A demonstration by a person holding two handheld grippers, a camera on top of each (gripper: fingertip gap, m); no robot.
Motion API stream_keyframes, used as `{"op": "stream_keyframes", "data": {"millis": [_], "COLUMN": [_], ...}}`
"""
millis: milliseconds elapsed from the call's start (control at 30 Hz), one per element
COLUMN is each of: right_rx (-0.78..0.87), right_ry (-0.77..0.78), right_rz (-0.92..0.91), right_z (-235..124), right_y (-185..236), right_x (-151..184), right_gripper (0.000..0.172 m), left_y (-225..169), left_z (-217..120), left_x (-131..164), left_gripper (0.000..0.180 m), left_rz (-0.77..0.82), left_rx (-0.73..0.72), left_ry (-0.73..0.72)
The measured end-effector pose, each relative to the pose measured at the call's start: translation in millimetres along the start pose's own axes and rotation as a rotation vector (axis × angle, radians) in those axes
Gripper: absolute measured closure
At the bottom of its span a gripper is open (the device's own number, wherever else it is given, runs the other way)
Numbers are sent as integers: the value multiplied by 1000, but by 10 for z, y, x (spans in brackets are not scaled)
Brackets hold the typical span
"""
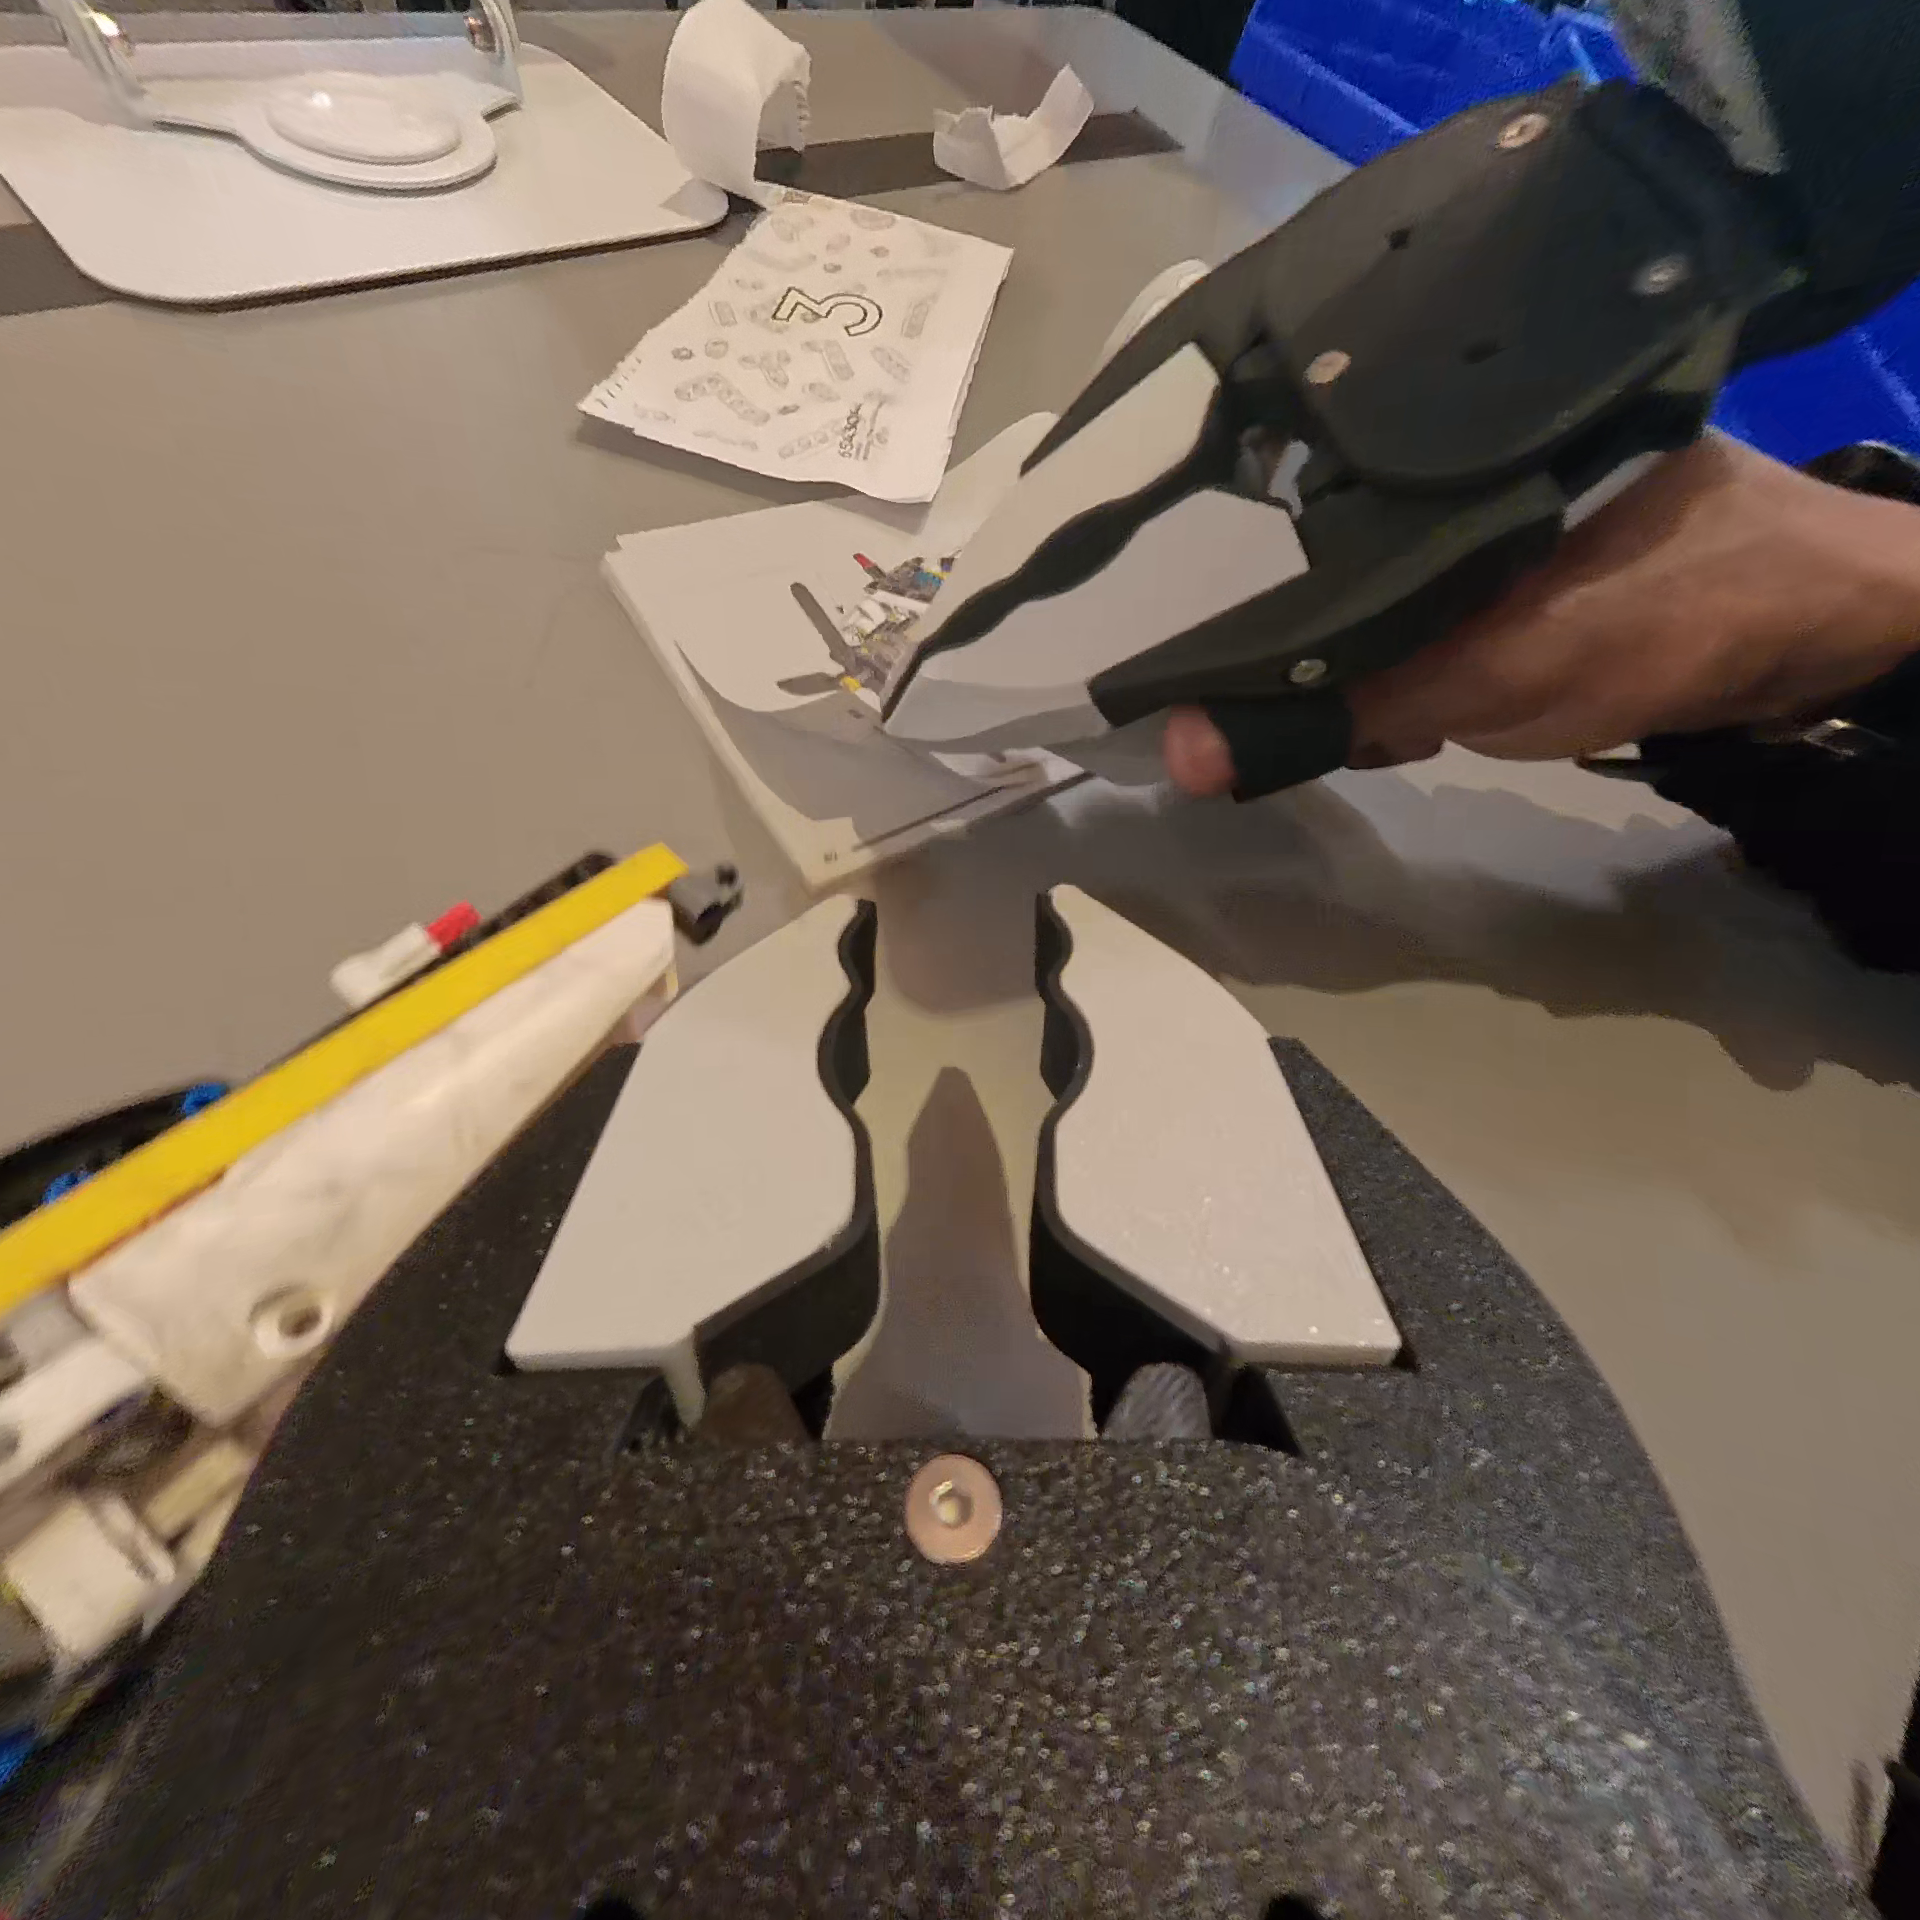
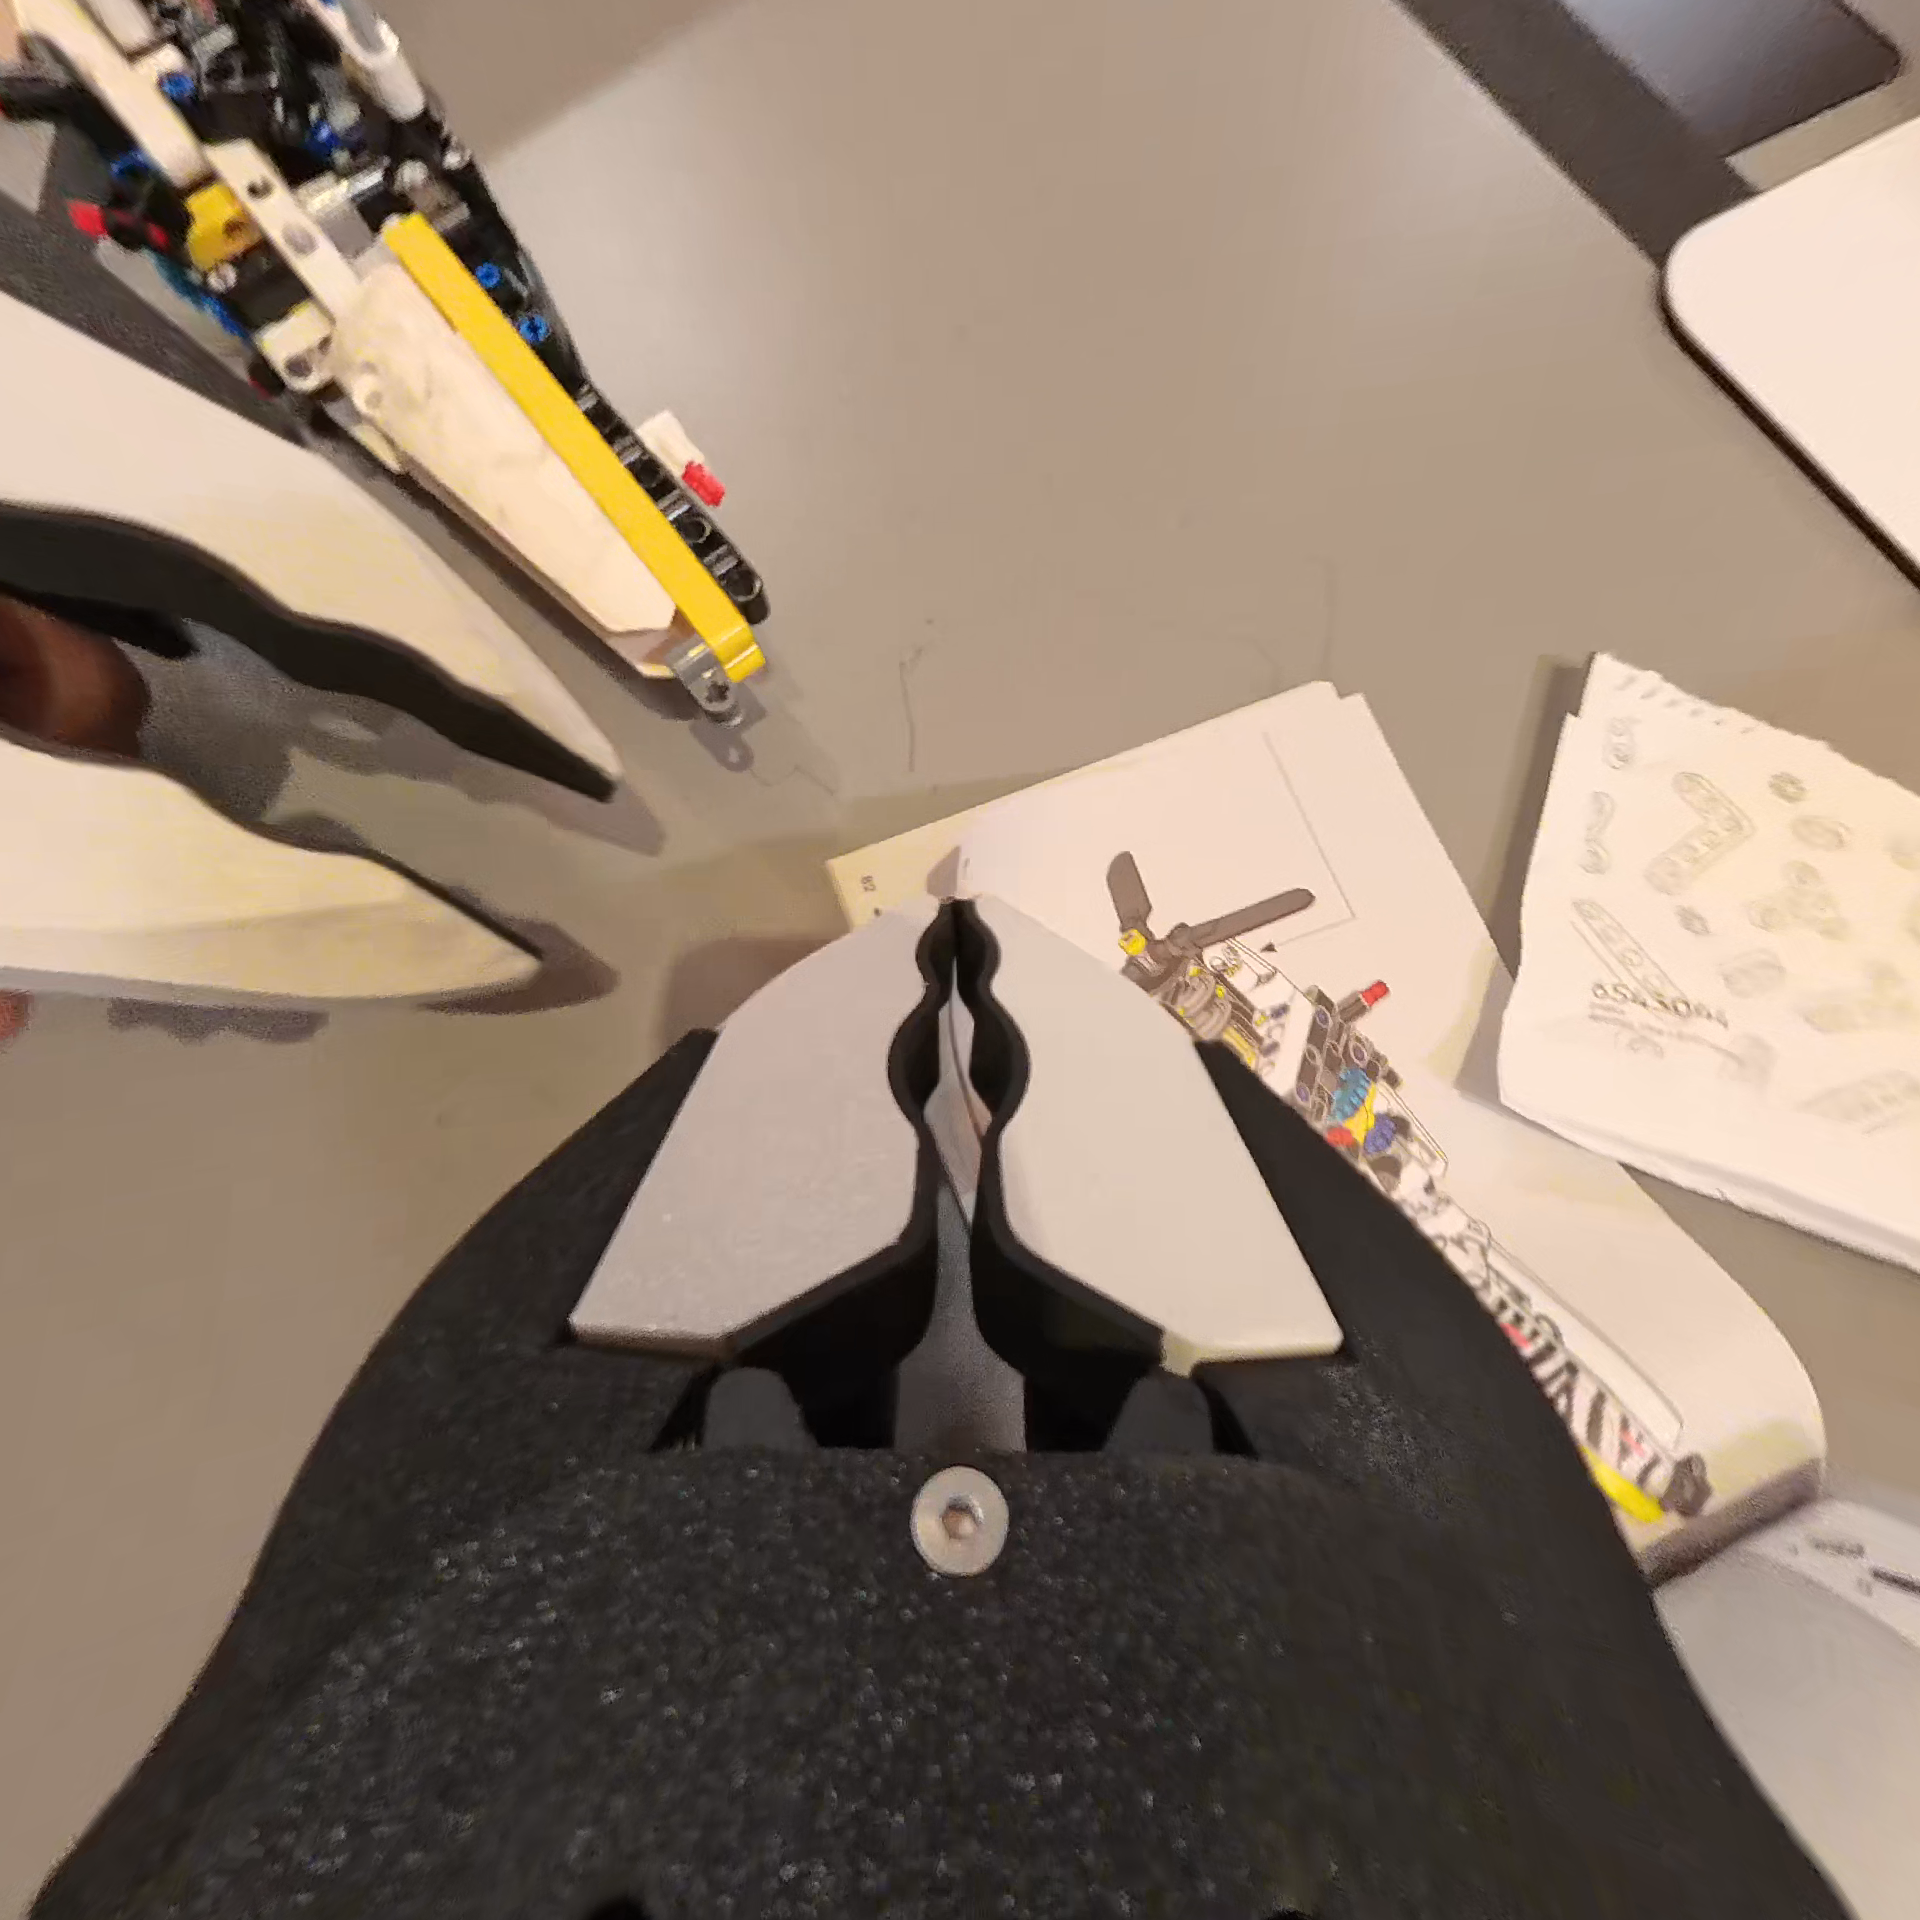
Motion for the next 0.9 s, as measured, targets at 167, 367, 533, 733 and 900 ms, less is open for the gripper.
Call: {"op": "stream_keyframes", "data": {"millis": [167,367,533,733,900], "right_rx": [59,76,66,83,117], "right_ry": [-80,-214,-280,-316,-358], "right_rz": [123,237,306,310,312], "right_z": [-164,-427,-531,-609,-726], "right_y": [-71,-169,-233,-231,-237], "right_x": [38,72,105,129,137], "right_gripper": [172,172,172,172,172], "left_y": [-115,-147,-295,-351,-404], "left_z": [368,745,868,965,952], "left_x": [-141,-169,-223,-267,-301], "left_gripper": [149,149,138,139,161], "left_rz": [21,-13,-84,-91,-53], "left_rx": [-26,-84,-40,-106,-141], "left_ry": [64,111,85,28,-53]}}
Point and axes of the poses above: each gripper's, where its closed fingertips meet, z out along the fingers, x out of its underside, y = z × x across the jaws, the point moved 6 cm from there along -z, back along the fingers, and after that the axes turned 9 degrees about -z, right-handed, at the moved point
